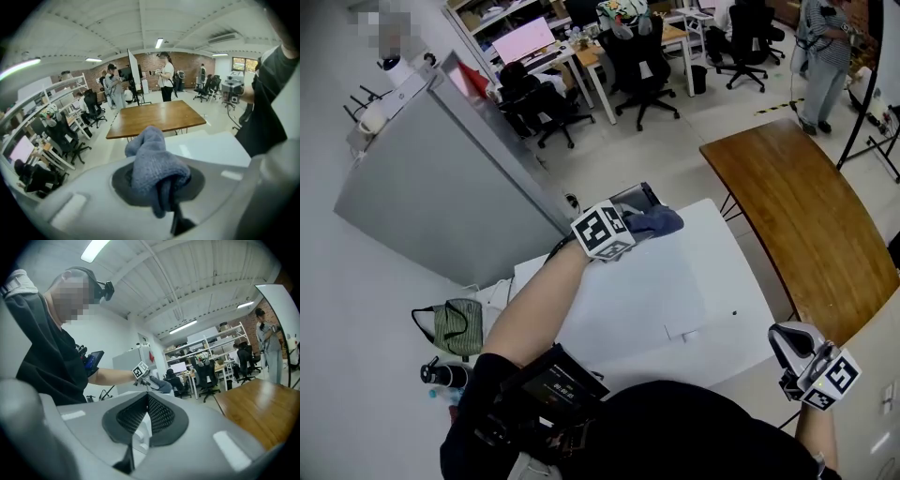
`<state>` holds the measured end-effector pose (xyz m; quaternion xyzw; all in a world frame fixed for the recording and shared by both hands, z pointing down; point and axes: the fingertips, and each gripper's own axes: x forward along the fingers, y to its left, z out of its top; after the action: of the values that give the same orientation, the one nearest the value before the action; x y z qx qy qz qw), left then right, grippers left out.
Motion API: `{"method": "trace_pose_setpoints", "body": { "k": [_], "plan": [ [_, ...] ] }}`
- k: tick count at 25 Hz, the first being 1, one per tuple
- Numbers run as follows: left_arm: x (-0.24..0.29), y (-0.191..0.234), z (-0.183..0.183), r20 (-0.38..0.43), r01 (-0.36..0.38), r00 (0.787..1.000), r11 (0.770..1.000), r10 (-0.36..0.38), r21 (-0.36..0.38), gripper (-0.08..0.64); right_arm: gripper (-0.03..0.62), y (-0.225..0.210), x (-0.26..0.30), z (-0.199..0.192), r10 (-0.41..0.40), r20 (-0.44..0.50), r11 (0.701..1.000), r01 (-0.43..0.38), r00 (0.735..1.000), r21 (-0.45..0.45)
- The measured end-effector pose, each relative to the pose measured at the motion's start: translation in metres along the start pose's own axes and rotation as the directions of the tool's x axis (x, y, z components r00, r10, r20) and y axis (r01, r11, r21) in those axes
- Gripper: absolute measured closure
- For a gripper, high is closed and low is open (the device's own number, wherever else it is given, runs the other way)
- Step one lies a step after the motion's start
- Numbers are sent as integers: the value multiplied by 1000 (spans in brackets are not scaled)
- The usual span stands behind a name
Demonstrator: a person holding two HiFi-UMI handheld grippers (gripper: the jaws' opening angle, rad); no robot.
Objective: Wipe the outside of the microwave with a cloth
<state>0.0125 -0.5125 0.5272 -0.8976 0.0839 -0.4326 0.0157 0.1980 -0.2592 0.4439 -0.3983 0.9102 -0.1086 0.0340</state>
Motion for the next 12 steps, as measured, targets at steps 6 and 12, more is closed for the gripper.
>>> {"method": "trace_pose_setpoints", "body": {
  "k": [6,12],
  "plan": [
    [-168,-15,-156,-12,-163,987,981,162,-105,503,588,90,66,12,129,-31,988,-131,991,-79],
    [-221,-44,-280,-18,-205,978,949,207,-237,503,588,175,107,9,172,-73,980,-179,982,-91]
  ]
}}
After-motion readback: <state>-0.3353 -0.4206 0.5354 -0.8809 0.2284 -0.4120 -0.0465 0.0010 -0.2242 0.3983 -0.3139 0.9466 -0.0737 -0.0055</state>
